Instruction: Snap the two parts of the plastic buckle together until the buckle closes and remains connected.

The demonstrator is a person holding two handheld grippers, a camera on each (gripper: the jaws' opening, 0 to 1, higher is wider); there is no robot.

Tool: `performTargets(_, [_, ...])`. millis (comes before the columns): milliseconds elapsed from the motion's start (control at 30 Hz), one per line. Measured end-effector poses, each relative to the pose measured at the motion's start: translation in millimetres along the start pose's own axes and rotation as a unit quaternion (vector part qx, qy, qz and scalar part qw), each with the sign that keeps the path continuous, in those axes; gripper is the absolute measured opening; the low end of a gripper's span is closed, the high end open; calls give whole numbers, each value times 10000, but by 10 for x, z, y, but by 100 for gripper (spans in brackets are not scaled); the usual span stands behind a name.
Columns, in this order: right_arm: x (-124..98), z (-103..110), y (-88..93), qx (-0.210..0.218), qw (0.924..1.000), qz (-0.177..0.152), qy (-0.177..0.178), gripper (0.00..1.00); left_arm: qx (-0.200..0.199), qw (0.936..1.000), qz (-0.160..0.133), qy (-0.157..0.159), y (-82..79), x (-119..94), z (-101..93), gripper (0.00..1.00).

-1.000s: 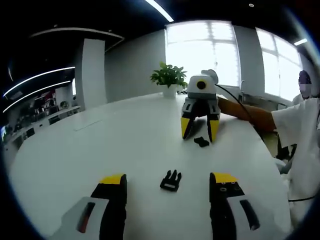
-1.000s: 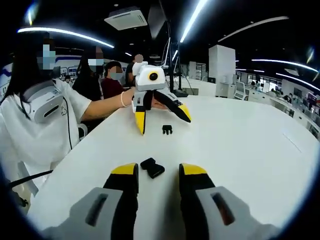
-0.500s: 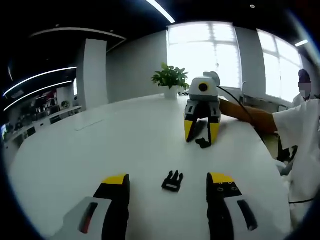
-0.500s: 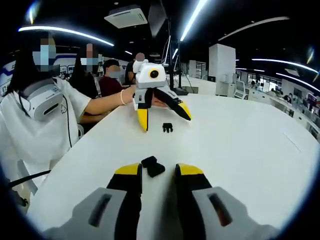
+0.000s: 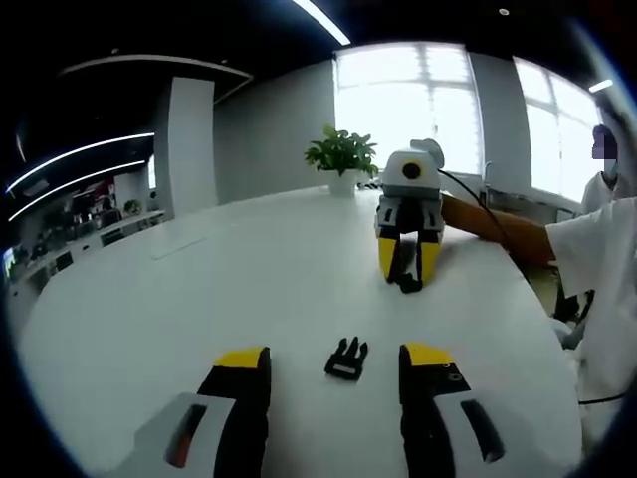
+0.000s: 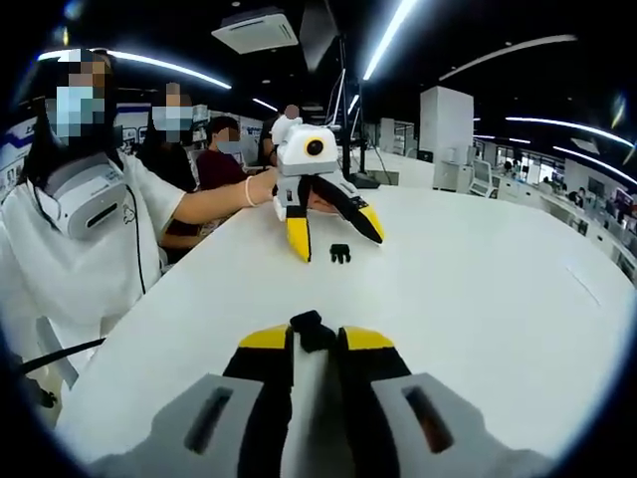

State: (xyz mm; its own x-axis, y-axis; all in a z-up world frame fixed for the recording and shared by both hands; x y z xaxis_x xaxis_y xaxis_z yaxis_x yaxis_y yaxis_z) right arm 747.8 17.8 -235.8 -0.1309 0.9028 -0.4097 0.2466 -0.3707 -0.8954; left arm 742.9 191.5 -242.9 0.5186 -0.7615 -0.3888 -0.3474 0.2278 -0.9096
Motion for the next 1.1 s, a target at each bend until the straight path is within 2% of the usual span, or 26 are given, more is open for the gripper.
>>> performTargets(200, [-12, 16, 7, 1, 10000, 10, 31, 15, 59, 10000, -8, 79, 8, 1, -34, 41])
performTargets(433, [-5, 32, 2, -41, 10000, 23, 21, 13, 112, 9999, -17, 107, 9, -5, -52, 39])
performTargets(700, [-4, 28, 1, -56, 10000, 45, 26, 12, 137, 9998, -16, 154, 12, -13, -67, 30])
performTargets(867, [-8, 16, 2, -50, 10000, 60, 47, 12, 118, 9998, -14, 161, 15, -21, -63, 28])
performTargets(967, [-4, 20, -2, -61, 9999, 79, 106, 12, 116, 9998, -8, 178, 23, -32, -71, 22])
performTargets(1100, [-14, 19, -27, -71, 9998, 26, 169, 12, 122, 9998, -11, 179, 28, -46, -73, 21])
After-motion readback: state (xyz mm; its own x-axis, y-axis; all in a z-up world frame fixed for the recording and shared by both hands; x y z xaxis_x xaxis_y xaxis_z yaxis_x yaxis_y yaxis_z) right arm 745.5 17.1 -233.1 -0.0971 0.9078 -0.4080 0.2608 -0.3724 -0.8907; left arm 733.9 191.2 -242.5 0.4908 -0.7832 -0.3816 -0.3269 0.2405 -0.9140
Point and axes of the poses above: the point that each gripper's makers call its tool centre point, and the gripper's own axes: x roughly forward along the fingers, z roughly to its left, y roughly out of its underside, the point moved 4 cm from there along -x, roughly backward along the fingers, and after that the axes turned 8 degrees about -x, right-handed, at the moved point
